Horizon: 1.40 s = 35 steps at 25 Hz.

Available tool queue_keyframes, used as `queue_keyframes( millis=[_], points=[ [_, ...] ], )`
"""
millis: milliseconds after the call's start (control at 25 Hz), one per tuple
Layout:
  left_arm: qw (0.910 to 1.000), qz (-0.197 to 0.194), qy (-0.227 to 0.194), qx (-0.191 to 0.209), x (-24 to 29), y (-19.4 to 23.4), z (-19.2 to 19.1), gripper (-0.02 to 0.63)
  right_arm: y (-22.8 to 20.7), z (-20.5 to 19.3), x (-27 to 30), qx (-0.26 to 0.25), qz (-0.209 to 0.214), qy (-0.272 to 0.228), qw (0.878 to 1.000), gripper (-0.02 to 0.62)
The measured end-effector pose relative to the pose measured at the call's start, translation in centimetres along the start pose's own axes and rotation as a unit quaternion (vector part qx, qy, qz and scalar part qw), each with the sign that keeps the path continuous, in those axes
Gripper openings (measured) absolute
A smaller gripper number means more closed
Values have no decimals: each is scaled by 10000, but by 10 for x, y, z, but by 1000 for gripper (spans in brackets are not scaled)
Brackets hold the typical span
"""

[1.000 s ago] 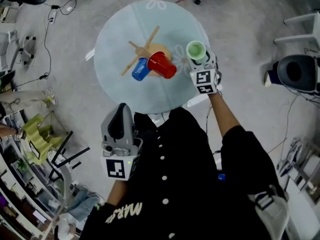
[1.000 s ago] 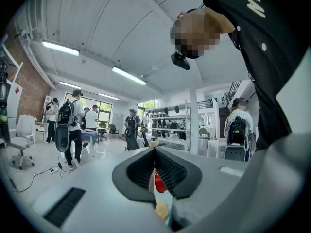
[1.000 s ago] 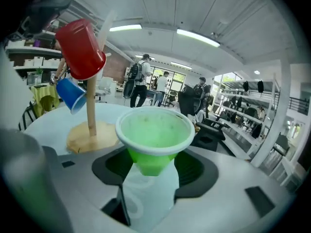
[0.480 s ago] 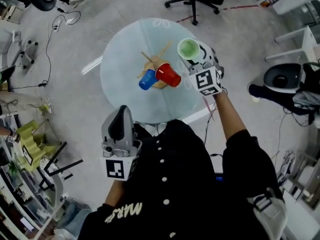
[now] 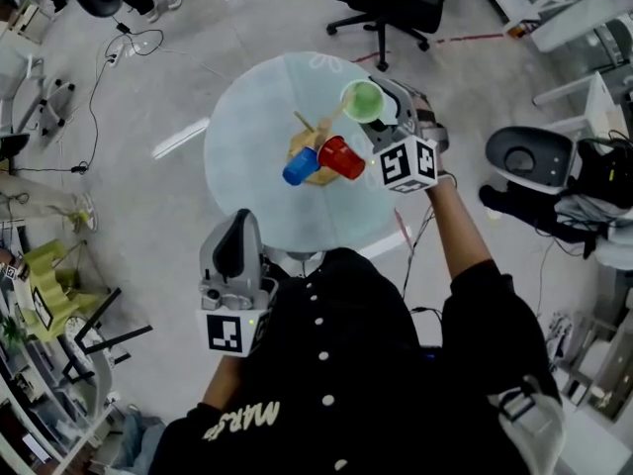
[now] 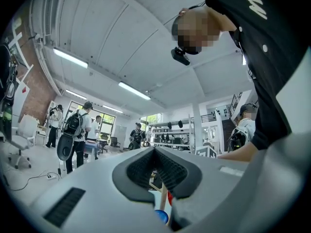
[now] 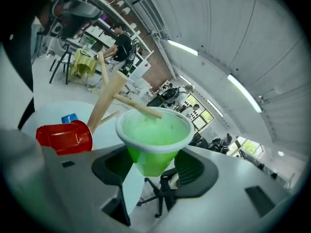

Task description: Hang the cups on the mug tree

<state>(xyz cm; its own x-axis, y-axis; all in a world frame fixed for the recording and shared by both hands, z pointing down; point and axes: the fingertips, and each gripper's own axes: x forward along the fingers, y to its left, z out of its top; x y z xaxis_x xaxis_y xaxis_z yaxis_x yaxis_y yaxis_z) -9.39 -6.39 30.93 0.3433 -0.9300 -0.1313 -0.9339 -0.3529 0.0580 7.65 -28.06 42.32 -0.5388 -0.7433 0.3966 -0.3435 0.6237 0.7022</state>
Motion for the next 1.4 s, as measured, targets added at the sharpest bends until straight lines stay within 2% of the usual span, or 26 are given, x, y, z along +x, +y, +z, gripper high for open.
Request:
queue_keyframes(
  millis=[80, 240, 360, 560, 680, 760, 880, 1040, 1400],
  points=[
    [10000, -16, -12, -30, -4, 4, 3, -5, -3, 9, -5, -488, -222, 84, 9985, 268],
    [9998, 32, -117, -167, -8, 10, 10, -5, -1, 23, -9, -1441, -582, 152, 9877, 270],
    [9994, 171, 54, -296, -15, 13, 7, -5, 6, 31, -13, -1762, -686, 87, 9819, 270],
    [9998, 80, -34, -159, -27, 13, 7, -5, 10, 45, -19, -2550, -1028, 29, 9615, 272],
    [9998, 112, -27, -181, -31, 13, 6, -5, 12, 47, -20, -2818, -1088, 34, 9533, 272],
    [9995, 147, -142, -255, -31, 12, 11, -5, 17, 47, -22, -2915, -1028, 13, 9510, 274],
    [9992, 237, -34, -325, -32, 14, 10, -5, 24, 44, -25, -2948, -916, 23, 9512, 285],
    [9991, 185, -89, -369, -33, 14, 9, -5, 29, 40, -27, -2849, -857, 79, 9547, 288],
    [9991, 59, 103, -412, -25, 12, 12, -5, 27, 38, -46, -2540, -946, 172, 9624, 288]
  ],
)
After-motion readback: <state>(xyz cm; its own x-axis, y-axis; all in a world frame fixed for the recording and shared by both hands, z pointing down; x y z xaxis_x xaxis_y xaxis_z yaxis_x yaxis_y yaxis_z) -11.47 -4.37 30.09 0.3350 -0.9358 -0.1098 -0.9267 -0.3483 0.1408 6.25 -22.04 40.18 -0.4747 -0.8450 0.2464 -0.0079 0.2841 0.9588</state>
